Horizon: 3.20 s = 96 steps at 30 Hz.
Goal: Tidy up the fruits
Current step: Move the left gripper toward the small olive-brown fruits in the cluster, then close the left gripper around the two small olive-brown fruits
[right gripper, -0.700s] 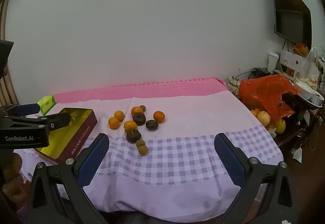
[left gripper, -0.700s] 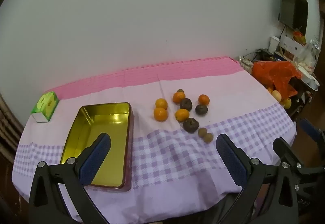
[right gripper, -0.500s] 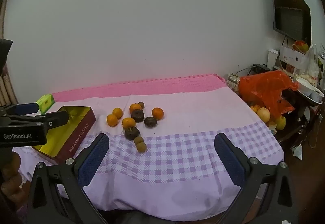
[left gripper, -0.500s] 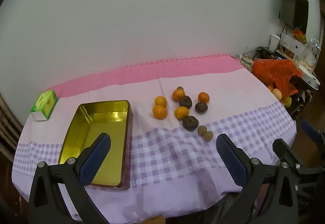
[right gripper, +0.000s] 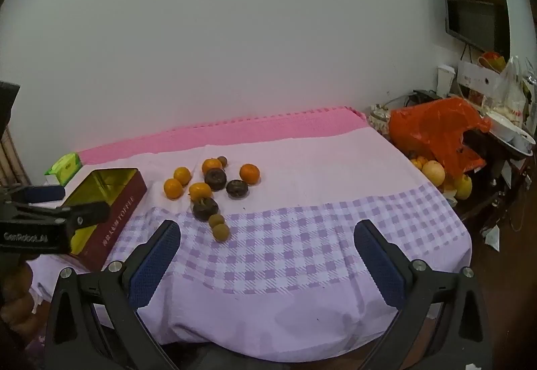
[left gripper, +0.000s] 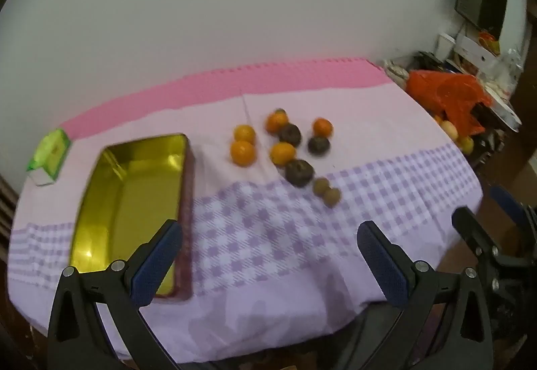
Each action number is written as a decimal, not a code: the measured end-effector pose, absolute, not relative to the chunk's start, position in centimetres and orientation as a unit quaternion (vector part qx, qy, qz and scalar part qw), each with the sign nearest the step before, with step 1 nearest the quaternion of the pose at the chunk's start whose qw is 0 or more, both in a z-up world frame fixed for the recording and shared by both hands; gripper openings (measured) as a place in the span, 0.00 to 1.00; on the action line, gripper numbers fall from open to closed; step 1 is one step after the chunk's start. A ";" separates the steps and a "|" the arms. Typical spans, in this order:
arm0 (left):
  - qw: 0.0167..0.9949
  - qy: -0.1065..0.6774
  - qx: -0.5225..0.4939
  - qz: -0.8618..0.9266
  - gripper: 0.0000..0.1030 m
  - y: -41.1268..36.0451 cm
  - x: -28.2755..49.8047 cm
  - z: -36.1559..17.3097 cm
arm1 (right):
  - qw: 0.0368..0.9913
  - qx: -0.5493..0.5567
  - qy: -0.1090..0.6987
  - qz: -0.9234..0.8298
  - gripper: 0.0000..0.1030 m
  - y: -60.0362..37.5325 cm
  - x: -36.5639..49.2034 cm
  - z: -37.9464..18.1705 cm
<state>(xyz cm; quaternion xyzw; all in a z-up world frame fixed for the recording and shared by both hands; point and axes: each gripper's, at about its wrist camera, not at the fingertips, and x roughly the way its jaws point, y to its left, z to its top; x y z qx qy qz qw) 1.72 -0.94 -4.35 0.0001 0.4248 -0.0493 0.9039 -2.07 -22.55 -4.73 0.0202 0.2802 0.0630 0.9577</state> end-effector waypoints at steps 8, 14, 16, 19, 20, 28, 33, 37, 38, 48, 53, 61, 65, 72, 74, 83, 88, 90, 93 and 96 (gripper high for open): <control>0.876 0.472 -0.018 -0.098 1.00 -2.0 3.7 -5.8 | 0.951 0.062 0.301 0.036 1.00 -25.3 -0.9 -5.4; 0.861 0.481 -0.030 -0.159 1.00 -3.1 5.6 -6.5 | 0.944 0.089 0.316 0.032 1.00 -26.5 -0.4 -5.8; 0.855 0.488 -0.035 -0.174 1.00 -3.6 6.3 -6.7 | 0.942 0.095 0.320 0.036 1.00 -26.5 -0.3 -5.9; 0.835 0.500 -0.072 -0.216 1.00 -4.3 7.7 -7.2 | 0.941 0.101 0.322 0.041 1.00 -26.6 -0.2 -5.8; 0.830 0.506 -0.083 -0.221 1.00 -4.4 8.1 -7.3 | 0.940 0.104 0.322 0.042 1.00 -26.7 -0.2 -5.8; 0.814 0.540 -0.089 -0.197 0.99 -7.4 12.5 -9.6 | 0.932 0.141 0.331 0.046 1.00 -27.9 0.1 -5.9; 0.797 0.580 -0.041 -0.164 0.77 -9.7 14.6 -11.7 | 0.926 0.161 0.338 0.049 1.00 -28.5 0.5 -6.0; 0.792 0.591 -0.027 -0.152 0.74 -10.8 15.2 -12.8 | 0.923 0.177 0.338 0.053 1.00 -29.1 0.5 -5.9; 0.791 0.593 -0.026 -0.151 0.74 -11.0 15.4 -13.1 | 0.923 0.179 0.337 0.053 1.00 -29.2 0.5 -5.9; 0.794 0.593 -0.046 -0.121 0.57 -10.3 15.9 -14.2 | 0.917 0.203 0.339 0.057 1.00 -30.0 0.6 -5.9; 0.789 0.600 -0.053 -0.125 0.37 -9.9 15.8 -15.0 | 0.915 0.208 0.342 0.056 1.00 -30.1 0.6 -6.0; 0.792 0.590 -0.083 -0.132 0.16 -9.0 15.4 -15.8 | 0.909 0.219 0.351 0.055 1.00 -30.3 0.9 -6.3; 0.795 0.583 -0.101 -0.137 0.16 -8.5 15.2 -15.0 | 0.909 0.220 0.351 0.055 1.00 -30.4 0.9 -6.4; 0.752 0.616 -0.182 -0.145 0.22 -8.0 16.5 -15.5 | 0.904 0.226 0.357 0.059 1.00 -30.4 1.1 -6.6; 0.743 0.624 -0.199 -0.134 0.22 -7.8 16.8 -15.8 | 0.904 0.226 0.357 0.060 1.00 -30.3 1.1 -6.6; 0.738 0.610 -0.273 -0.091 0.33 -7.2 17.6 -14.2 | 0.896 0.244 0.364 0.071 1.00 -30.7 1.1 -6.9; 0.733 0.608 -0.298 -0.061 0.54 -6.6 17.7 -14.2 | 0.893 0.253 0.365 0.075 1.00 -30.9 1.0 -7.0; 0.738 0.606 -0.293 -0.042 0.54 -6.2 17.5 -14.0 | 0.893 0.254 0.364 0.074 1.00 -30.9 1.1 -7.1; 0.733 0.613 -0.293 -0.023 0.54 -5.7 17.0 -13.9 | 0.890 0.260 0.366 0.075 1.00 -31.1 1.1 -7.2; 0.731 0.614 -0.298 -0.017 0.54 -5.6 16.8 -13.9 | 0.888 0.265 0.369 0.076 1.00 -31.0 1.2 -7.4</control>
